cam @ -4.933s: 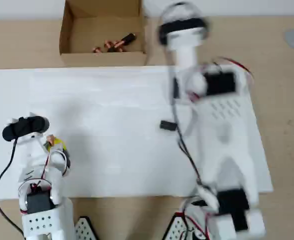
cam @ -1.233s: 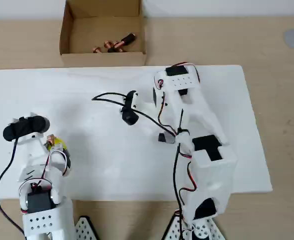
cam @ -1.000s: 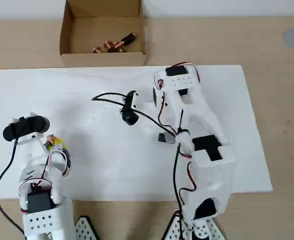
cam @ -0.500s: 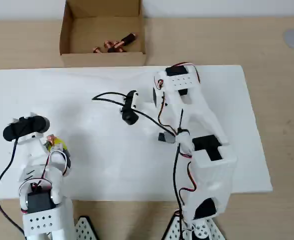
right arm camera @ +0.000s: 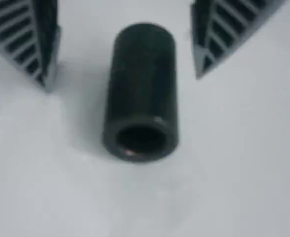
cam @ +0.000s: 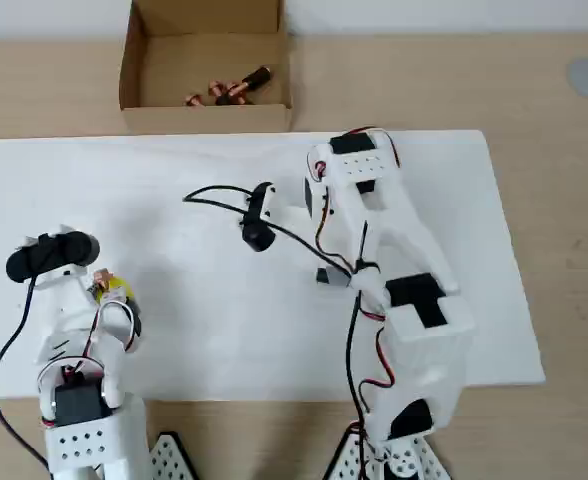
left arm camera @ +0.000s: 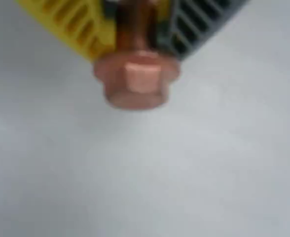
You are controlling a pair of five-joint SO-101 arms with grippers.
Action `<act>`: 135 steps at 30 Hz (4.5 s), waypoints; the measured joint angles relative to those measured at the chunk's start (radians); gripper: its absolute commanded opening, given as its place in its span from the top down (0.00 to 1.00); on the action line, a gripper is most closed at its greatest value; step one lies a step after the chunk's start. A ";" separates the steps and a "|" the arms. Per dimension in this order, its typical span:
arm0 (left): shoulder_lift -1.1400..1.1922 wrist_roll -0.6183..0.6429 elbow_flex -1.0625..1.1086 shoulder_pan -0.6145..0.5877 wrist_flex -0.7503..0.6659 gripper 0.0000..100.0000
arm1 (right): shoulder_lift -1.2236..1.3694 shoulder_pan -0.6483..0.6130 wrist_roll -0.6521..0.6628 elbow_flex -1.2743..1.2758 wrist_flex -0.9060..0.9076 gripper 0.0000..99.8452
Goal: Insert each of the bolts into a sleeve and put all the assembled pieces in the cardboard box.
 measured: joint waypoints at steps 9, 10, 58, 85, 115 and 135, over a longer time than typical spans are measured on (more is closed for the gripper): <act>0.000 0.000 0.000 0.000 0.000 0.99 | -0.028 -0.005 -0.051 0.117 -0.120 0.76; 0.000 0.000 0.000 0.000 0.000 0.99 | -0.032 -0.005 -0.051 0.126 -0.129 0.76; 0.000 0.000 0.000 0.000 0.000 0.99 | -0.052 0.032 -0.330 0.206 -0.304 0.99; 0.000 0.000 -0.307 0.000 0.002 0.99 | -0.488 0.075 -0.528 -0.285 0.132 0.99; -0.005 0.002 -1.186 0.000 0.002 0.99 | -1.811 -0.206 -0.526 0.615 -0.600 0.99; -0.005 0.368 -0.985 -0.002 -0.049 1.00 | -2.004 -0.726 -0.738 1.195 -0.965 0.99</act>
